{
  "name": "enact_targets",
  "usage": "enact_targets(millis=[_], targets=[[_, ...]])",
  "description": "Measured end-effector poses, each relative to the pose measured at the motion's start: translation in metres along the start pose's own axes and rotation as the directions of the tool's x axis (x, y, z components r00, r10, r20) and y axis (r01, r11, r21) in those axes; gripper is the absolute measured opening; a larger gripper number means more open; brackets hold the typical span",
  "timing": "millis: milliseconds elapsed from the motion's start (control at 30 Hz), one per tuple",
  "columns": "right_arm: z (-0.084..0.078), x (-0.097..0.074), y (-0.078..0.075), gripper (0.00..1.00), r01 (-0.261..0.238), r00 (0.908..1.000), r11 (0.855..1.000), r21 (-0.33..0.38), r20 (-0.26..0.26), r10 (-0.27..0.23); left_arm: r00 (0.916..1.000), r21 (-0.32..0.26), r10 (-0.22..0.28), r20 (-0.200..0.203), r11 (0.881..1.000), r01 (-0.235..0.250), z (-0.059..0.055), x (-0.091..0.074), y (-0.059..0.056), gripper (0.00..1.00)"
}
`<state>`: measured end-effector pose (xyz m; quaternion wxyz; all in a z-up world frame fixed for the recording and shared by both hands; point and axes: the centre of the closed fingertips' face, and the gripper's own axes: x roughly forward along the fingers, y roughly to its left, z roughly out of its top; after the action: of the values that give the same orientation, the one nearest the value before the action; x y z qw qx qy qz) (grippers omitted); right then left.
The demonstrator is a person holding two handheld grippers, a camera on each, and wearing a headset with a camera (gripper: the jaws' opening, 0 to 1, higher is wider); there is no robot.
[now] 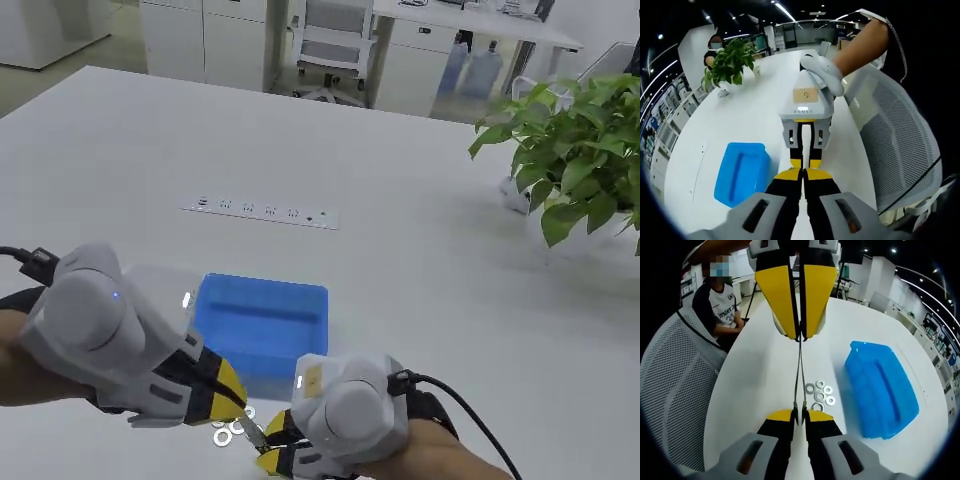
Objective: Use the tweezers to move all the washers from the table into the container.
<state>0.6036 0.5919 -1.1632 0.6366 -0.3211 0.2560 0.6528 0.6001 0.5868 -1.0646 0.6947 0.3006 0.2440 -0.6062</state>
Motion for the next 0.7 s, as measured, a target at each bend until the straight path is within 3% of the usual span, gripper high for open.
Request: enact_targets(millis=[367, 700], targets=[[0.006, 0.003, -0.008, 0.12, 0.039, 0.999, 0.999, 0.002, 0.023, -0.039, 1.0, 0.027, -0.006, 0.001, 1.0, 0.006, 0.003, 0.0, 0.006, 0.05], [0.008, 0.01, -0.016, 0.12, 0.042, 0.9982, 0.999, 0.013, 0.042, -0.042, 0.9998, 0.036, -0.016, -0.012, 0.999, 0.017, 0.002, 0.003, 0.012, 0.05]])
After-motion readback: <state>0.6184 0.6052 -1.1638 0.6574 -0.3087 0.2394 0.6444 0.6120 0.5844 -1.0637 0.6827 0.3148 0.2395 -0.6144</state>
